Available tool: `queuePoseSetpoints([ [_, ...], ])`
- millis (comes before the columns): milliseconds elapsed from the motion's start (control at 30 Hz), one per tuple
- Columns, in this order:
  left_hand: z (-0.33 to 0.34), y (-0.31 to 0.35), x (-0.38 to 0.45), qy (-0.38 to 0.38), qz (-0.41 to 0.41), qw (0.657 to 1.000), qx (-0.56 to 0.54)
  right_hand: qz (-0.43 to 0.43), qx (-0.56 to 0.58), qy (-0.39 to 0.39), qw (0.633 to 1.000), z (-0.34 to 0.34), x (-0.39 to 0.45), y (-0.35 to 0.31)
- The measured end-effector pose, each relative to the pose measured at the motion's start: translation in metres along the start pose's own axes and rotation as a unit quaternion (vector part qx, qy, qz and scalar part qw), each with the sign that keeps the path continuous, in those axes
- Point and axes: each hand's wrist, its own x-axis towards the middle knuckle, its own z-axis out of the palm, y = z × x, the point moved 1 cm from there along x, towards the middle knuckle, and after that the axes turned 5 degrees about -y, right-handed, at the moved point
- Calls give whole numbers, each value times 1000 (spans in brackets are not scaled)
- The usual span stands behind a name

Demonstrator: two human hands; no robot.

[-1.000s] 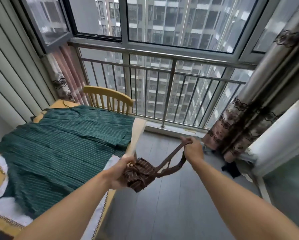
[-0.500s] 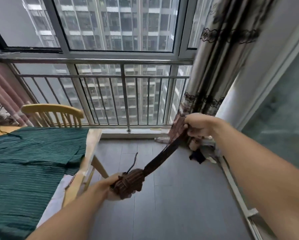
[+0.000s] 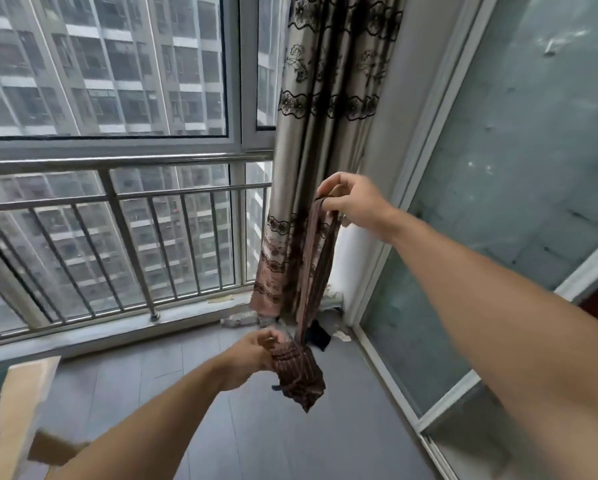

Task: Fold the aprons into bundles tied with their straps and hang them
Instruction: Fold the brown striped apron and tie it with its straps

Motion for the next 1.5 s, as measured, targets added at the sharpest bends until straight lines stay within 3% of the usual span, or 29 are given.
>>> queuePoseSetpoints([
  [133,18,57,69,-22,41,993,110,-11,43,74,996,-38,21,2],
  [233,41,97,125,-66,74,980,172,8,-14,166,986,-87,32,14],
  [533,139,228,254,-30,133,967,215,-5,-74,258,963,-236,48,29],
  [633,179,295,301,-29,181,965,185,-12,-164,247,955,-290,65,43],
  [767,223,386,347,14,232,972,36,12,-198,206,958,-363,91,56],
  [900,253,452,378,-68,256,964,-28,25,-226,187,956,-437,116,63],
  [1033,277,507,413,-113,250,960,-54,108,-259,99,955,-498,130,65],
  [1100,287,536,432,-107,254,960,-49,154,-223,15,962,-521,133,64],
  [1167,293,558,450,-105,259,959,-45,156,-105,-20,982,-539,139,65],
  [1300,296,596,475,-98,276,956,-34,119,84,86,986,-567,165,65],
  [1400,295,626,490,-57,307,950,-18,105,42,162,980,-578,185,54],
  [1500,295,651,502,-34,329,943,24,85,-128,246,957,-585,203,41],
])
